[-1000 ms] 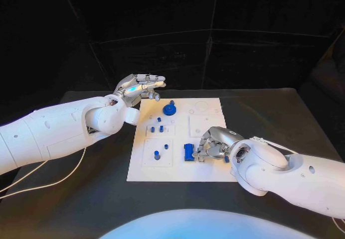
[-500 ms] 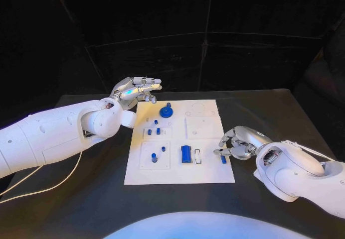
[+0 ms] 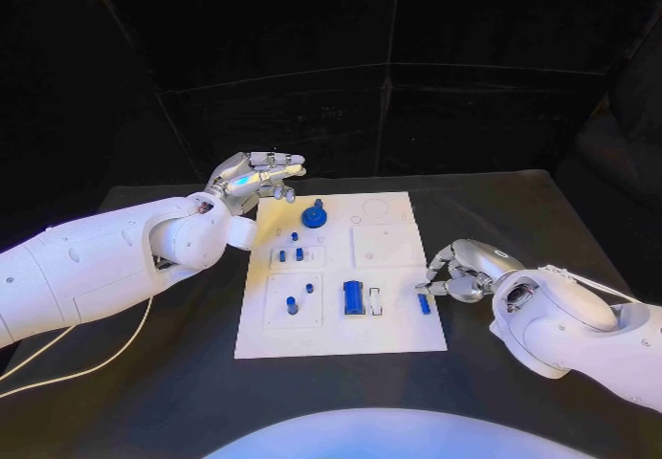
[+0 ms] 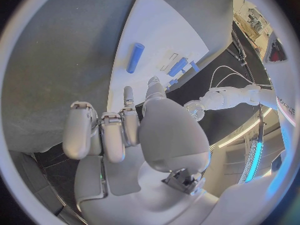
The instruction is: Assemble the parts on the task board
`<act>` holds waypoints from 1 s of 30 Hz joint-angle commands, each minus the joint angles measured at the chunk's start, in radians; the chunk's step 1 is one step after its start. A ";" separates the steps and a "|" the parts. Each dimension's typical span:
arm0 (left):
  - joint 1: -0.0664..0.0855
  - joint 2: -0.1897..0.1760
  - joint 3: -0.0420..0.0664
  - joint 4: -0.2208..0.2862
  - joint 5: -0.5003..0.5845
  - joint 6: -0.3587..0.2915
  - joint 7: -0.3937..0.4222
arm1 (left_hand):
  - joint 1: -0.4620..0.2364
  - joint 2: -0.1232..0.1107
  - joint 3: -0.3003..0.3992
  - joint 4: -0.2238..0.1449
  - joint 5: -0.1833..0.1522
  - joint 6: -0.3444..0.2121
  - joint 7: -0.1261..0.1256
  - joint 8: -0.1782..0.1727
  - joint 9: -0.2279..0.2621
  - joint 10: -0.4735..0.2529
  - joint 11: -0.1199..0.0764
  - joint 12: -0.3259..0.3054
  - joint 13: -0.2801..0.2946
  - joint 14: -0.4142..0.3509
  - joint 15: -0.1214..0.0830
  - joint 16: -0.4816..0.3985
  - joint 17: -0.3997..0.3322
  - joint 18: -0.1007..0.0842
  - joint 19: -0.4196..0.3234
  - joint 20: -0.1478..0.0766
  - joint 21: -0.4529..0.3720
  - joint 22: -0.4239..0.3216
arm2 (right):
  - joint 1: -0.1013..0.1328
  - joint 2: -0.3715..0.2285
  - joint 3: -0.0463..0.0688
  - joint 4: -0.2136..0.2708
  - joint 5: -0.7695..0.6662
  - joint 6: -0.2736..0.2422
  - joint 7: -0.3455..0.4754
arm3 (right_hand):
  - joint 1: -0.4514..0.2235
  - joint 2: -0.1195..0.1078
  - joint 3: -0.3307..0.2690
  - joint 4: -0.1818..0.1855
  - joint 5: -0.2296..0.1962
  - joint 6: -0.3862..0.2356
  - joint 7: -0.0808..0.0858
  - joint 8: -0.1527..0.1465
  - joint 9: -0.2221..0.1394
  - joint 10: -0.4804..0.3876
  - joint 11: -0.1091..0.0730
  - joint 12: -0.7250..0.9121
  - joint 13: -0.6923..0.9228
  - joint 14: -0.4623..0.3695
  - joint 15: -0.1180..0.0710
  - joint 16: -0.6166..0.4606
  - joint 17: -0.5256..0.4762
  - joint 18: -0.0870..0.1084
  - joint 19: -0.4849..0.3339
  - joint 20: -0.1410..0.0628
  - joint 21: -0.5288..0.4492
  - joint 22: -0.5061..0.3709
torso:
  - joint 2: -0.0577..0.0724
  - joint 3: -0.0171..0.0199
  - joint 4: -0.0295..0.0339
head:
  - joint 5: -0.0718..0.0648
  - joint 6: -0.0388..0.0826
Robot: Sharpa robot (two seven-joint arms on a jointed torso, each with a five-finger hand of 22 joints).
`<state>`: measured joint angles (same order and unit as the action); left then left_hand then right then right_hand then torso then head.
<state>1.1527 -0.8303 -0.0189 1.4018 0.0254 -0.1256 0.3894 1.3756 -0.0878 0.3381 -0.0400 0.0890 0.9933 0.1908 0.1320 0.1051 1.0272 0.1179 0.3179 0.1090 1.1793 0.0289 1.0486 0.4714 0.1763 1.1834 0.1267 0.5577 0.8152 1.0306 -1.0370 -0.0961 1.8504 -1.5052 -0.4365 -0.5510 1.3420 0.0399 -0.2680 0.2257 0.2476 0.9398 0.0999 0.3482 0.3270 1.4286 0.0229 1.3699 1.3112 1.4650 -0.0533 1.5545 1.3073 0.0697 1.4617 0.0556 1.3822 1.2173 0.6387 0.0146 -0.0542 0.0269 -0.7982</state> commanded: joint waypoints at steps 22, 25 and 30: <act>0.001 -0.001 -0.002 -0.005 0.002 0.016 0.003 | -0.003 0.009 -0.006 0.002 0.003 -0.007 0.001 0.005 -0.001 -0.007 -0.001 0.007 0.001 -0.007 0.001 0.006 -0.002 0.005 -0.007 0.001 -0.005 -0.002 | -0.035 0.024 0.000 -0.028 -0.088 0.166 -0.039 | 0.018 0.003 -0.011 0.000 0.020 0.043 -0.010 0.008 0.009 0.001 -0.011 -0.006 0.066 0.098 -0.003 -0.004 0.230 0.001 -0.002 -0.003 -0.004 0.000 | 0.002 -0.0016 0.0044 | -0.006 -0.009; 0.000 -0.001 -0.003 -0.005 0.002 0.017 0.002 | -0.003 0.009 -0.006 0.002 0.003 -0.007 0.001 0.005 -0.001 -0.007 -0.001 0.007 0.001 -0.007 0.001 0.006 -0.002 0.005 -0.007 0.001 -0.005 -0.002 | -0.036 0.031 0.000 -0.030 -0.099 0.184 -0.039 | 0.064 0.008 0.001 -0.027 0.024 0.049 -0.015 0.010 0.013 0.002 -0.016 -0.007 0.066 0.098 -0.008 -0.003 0.231 0.000 -0.001 -0.007 -0.005 0.001 | 0.002 -0.0023 0.0042 | -0.006 -0.011; 0.000 -0.001 -0.004 -0.005 0.002 0.017 0.000 | -0.003 0.009 -0.006 0.002 0.003 -0.007 0.001 0.005 -0.001 -0.007 -0.001 0.007 0.001 -0.007 0.001 0.006 -0.002 0.005 -0.007 0.001 -0.005 -0.002 | -0.036 0.042 0.000 -0.037 -0.138 0.214 -0.046 | 0.142 0.039 0.043 -0.076 -0.101 0.053 -0.016 0.006 0.017 0.006 -0.018 -0.003 0.071 0.099 -0.011 -0.001 0.234 -0.001 0.001 -0.013 -0.004 0.004 | 0.002 -0.0031 0.0043 | -0.009 -0.012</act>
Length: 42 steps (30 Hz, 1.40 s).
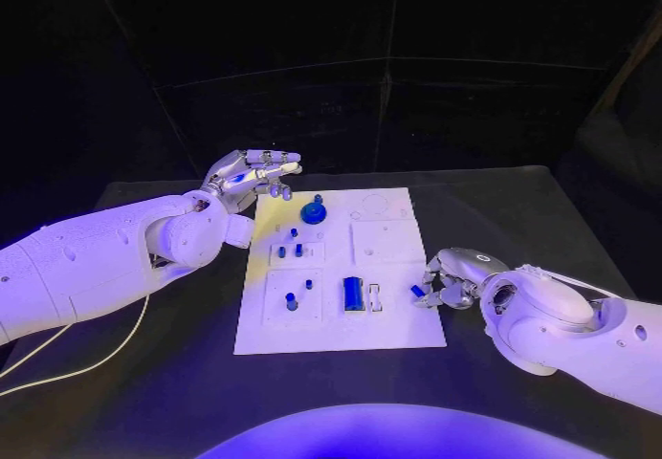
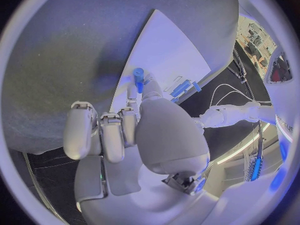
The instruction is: Assemble the parts on the task board
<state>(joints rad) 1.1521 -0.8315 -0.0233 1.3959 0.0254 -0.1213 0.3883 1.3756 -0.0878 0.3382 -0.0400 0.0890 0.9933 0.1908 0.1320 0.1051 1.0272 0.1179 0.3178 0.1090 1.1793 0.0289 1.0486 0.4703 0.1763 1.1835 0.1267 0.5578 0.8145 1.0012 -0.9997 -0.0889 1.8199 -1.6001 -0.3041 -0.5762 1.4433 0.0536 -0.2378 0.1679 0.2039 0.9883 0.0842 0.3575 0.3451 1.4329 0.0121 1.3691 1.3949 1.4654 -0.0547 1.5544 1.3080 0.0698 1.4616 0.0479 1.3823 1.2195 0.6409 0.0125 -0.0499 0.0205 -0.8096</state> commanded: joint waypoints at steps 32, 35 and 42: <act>0.001 -0.008 -0.001 0.005 0.002 0.018 -0.010 | -0.003 0.012 -0.006 0.003 0.004 -0.010 0.001 0.007 -0.001 -0.011 0.000 0.010 0.001 -0.009 0.002 0.007 -0.003 0.006 -0.008 0.001 -0.006 -0.002 | -0.004 -0.015 -0.005 0.070 0.206 -0.201 -0.038 | -0.002 0.012 0.298 -0.102 0.144 0.044 -0.009 -0.075 -0.012 0.019 -0.016 0.004 0.005 0.102 -0.017 0.008 0.250 -0.004 0.011 -0.014 0.004 0.022 | 0.001 -0.0013 0.0031 | -0.001 0.012; 0.001 -0.008 -0.001 0.006 0.002 0.019 -0.012 | -0.003 0.012 -0.006 0.003 0.004 -0.010 0.001 0.007 -0.001 -0.011 -0.001 0.010 0.001 -0.009 0.002 0.007 -0.003 0.006 -0.008 0.001 -0.006 -0.002 | -0.004 -0.013 -0.004 0.085 0.234 -0.214 -0.035 | -0.037 -0.007 0.301 -0.088 0.146 0.052 -0.010 -0.082 -0.013 0.021 -0.017 0.005 0.006 0.103 -0.018 0.009 0.251 -0.005 0.012 -0.016 0.005 0.024 | 0.001 -0.0027 0.0033 | -0.003 0.014; 0.001 -0.006 -0.001 0.007 0.002 0.021 -0.012 | -0.003 0.012 -0.006 0.003 0.004 -0.010 0.001 0.007 -0.001 -0.011 -0.001 0.010 0.001 -0.009 0.002 0.007 -0.003 0.006 -0.008 0.001 -0.006 -0.002 | -0.003 0.013 -0.004 0.097 0.255 -0.213 -0.030 | -0.104 -0.046 0.290 -0.051 0.192 0.068 -0.012 -0.094 -0.016 0.028 -0.018 0.011 0.012 0.103 -0.019 0.011 0.254 -0.006 0.014 -0.017 0.008 0.030 | 0.002 -0.0032 0.0051 | -0.005 0.013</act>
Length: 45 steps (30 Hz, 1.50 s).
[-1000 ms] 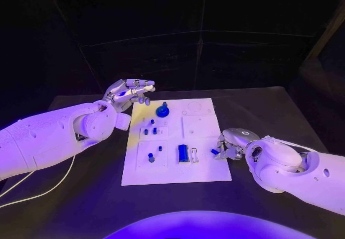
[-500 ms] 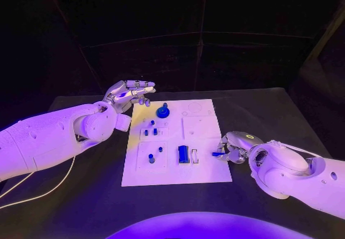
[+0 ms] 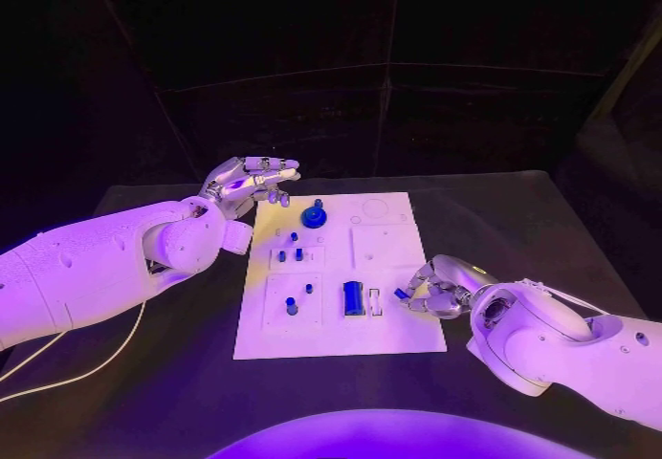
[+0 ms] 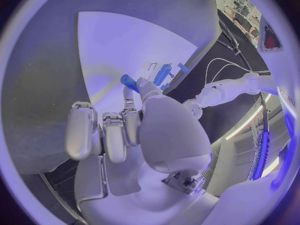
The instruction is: Assemble the parts on the task board
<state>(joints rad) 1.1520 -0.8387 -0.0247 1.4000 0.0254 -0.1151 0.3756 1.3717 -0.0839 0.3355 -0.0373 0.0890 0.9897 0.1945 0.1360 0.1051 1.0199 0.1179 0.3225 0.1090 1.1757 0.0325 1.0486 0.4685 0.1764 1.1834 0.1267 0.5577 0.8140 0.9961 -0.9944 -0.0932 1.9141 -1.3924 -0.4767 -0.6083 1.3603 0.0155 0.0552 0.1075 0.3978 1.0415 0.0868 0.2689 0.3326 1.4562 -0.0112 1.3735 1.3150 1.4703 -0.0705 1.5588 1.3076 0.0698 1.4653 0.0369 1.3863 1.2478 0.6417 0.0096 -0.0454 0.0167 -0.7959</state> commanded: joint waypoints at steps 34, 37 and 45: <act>0.002 0.007 0.001 -0.002 0.002 0.015 0.002 | 0.000 0.009 -0.005 0.000 0.003 -0.008 -0.003 0.005 -0.001 -0.006 0.000 0.008 0.001 -0.006 -0.002 0.008 -0.002 0.006 -0.008 0.002 -0.006 -0.002 | 0.003 0.146 0.001 -0.101 0.052 0.048 -0.006 | -0.108 -0.034 -0.062 0.086 0.017 0.071 -0.034 0.003 0.009 0.019 -0.010 0.018 0.103 0.099 -0.016 0.009 0.258 -0.008 0.017 -0.015 0.013 0.017 | 0.001 -0.0002 0.0014 | 0.009 -0.006; 0.002 0.007 0.001 -0.002 0.002 0.015 0.002 | 0.000 0.009 -0.005 0.000 0.003 -0.008 -0.003 0.005 -0.001 -0.006 0.000 0.008 0.001 -0.006 -0.002 0.008 -0.002 0.006 -0.008 0.002 -0.006 -0.002 | 0.003 0.148 0.001 -0.102 0.052 0.051 -0.006 | -0.109 -0.034 -0.064 0.088 0.015 0.071 -0.034 0.004 0.009 0.019 -0.011 0.017 0.102 0.099 -0.016 0.009 0.258 -0.008 0.016 -0.015 0.012 0.017 | 0.001 0.0000 0.0010 | 0.010 -0.006; 0.002 0.007 0.001 -0.002 0.002 0.015 0.001 | 0.000 0.009 -0.005 0.000 0.003 -0.008 -0.003 0.005 -0.001 -0.006 0.000 0.008 0.001 -0.006 -0.002 0.008 -0.002 0.006 -0.008 0.002 -0.006 -0.002 | 0.003 0.150 0.001 -0.106 0.041 0.053 -0.007 | -0.130 -0.035 -0.084 0.109 -0.008 0.071 -0.033 0.003 0.014 0.018 -0.010 0.012 0.099 0.099 -0.016 0.007 0.255 -0.008 0.015 -0.016 0.010 0.013 | 0.001 -0.0004 0.0016 | 0.010 -0.005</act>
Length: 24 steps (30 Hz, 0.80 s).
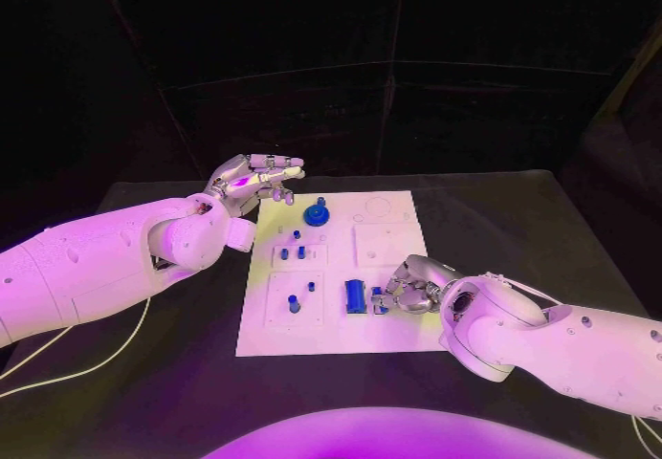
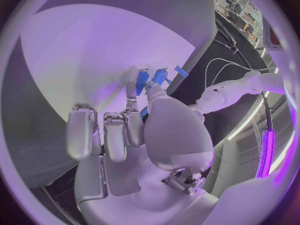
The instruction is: Assemble the parts on the task board
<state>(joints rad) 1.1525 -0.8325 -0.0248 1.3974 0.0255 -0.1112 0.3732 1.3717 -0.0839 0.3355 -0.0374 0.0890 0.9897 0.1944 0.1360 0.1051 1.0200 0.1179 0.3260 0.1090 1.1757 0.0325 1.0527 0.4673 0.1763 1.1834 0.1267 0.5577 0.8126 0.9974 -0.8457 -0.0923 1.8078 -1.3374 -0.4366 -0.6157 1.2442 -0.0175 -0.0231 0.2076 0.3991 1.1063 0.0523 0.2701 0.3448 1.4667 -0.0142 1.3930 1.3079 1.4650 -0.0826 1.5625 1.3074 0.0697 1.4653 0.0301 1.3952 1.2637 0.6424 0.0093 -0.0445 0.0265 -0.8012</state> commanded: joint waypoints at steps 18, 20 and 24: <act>0.002 0.001 0.001 0.001 0.002 0.012 0.002 | 0.000 0.009 -0.005 0.000 0.003 -0.008 -0.003 0.005 -0.001 -0.006 0.000 0.005 0.001 -0.006 -0.002 0.004 -0.001 0.006 -0.008 0.002 -0.006 -0.001 | 0.001 -0.012 0.000 0.012 -0.040 -0.023 0.006 | -0.073 -0.005 -0.121 0.078 -0.266 -0.003 0.005 -0.002 0.024 0.005 -0.003 -0.015 0.105 0.103 -0.001 0.000 0.251 -0.005 0.010 -0.006 -0.008 -0.013 | 0.001 0.0005 0.0008 | -0.002 0.000; 0.002 0.001 0.001 0.001 0.002 0.012 0.002 | 0.000 0.009 -0.005 0.000 0.003 -0.008 -0.003 0.005 -0.001 -0.006 0.000 0.005 0.001 -0.006 -0.002 0.004 -0.001 0.006 -0.008 0.002 -0.006 -0.001 | 0.001 -0.018 0.000 0.017 -0.040 -0.016 0.009 | -0.045 -0.002 -0.120 0.067 -0.259 -0.004 0.005 -0.002 0.027 0.005 -0.003 -0.015 0.106 0.103 -0.001 0.000 0.252 -0.005 0.011 -0.006 -0.008 -0.013 | 0.001 0.0005 0.0007 | -0.002 0.000; 0.002 0.001 0.001 0.001 0.002 0.012 0.002 | 0.000 0.009 -0.005 0.000 0.003 -0.008 -0.003 0.005 -0.001 -0.006 0.000 0.005 0.001 -0.006 -0.002 0.004 -0.001 0.006 -0.008 0.002 -0.006 -0.001 | 0.001 -0.033 0.000 0.032 -0.041 0.004 0.016 | 0.025 0.001 -0.115 0.030 -0.235 -0.006 0.006 -0.002 0.032 0.005 -0.003 -0.014 0.108 0.103 -0.001 0.001 0.252 -0.005 0.010 -0.007 -0.008 -0.012 | 0.000 0.0001 0.0004 | -0.002 0.000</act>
<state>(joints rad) 1.1525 -0.8325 -0.0248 1.3973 0.0255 -0.1106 0.3722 1.3717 -0.0839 0.3355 -0.0374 0.0890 0.9897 0.1944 0.1360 0.1051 1.0200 0.1179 0.3259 0.1090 1.1757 0.0324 1.0527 0.4674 0.1763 1.1834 0.1267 0.5578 0.8128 0.9971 -0.8750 -0.0926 1.8317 -1.3683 -0.4451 -0.6139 1.2565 -0.0176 -0.1391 0.2433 0.1600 1.1024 0.0562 0.2700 0.3761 1.4667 -0.0142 1.3804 1.3079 1.4650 -0.0825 1.5625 1.3073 0.0697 1.4653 0.0301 1.3910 1.2508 0.6430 0.0095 -0.0435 0.0242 -0.8012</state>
